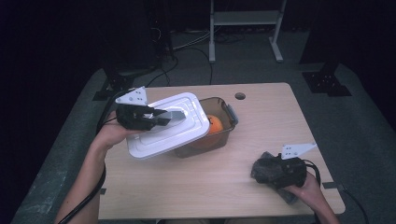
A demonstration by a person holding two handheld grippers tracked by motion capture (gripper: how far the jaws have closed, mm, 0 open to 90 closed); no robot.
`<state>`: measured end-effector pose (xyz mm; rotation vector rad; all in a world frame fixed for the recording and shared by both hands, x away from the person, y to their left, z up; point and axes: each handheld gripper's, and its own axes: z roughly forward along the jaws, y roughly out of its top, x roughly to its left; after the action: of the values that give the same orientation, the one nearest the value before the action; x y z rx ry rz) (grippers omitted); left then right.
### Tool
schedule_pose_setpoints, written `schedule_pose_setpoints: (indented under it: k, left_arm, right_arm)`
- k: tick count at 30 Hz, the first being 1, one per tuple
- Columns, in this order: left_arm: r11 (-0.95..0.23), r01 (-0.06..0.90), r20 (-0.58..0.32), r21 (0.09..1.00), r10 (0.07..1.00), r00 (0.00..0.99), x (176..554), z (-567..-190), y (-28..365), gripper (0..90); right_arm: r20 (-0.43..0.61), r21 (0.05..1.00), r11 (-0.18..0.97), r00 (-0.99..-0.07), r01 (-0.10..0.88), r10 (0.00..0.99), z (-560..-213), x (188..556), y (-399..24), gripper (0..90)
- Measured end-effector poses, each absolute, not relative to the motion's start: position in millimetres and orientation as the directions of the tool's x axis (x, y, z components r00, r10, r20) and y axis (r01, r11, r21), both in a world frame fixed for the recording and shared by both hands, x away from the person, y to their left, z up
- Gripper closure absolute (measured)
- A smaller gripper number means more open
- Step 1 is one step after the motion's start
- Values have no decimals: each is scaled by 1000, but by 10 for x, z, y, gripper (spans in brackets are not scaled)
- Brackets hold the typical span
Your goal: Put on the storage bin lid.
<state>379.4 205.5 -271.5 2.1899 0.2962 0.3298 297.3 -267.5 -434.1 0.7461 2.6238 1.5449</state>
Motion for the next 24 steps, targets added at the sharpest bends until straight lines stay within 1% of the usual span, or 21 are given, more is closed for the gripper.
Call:
schedule_pose_setpoints:
  k: [12, 24]
  left_arm:
    - [-594, 83, 124, 800, 299, 946, 3946, -2715, 1828, 666]
    - [-597, 96, 101, 796, 288, 952, 4119, -2805, 1669, 666]
  right_arm:
    - [228, 829, 399, -888, 393, 400, -4342, 2981, -2683, 259]
    - [231, 831, 393, -887, 393, 400, -4337, 2993, -2716, 259]
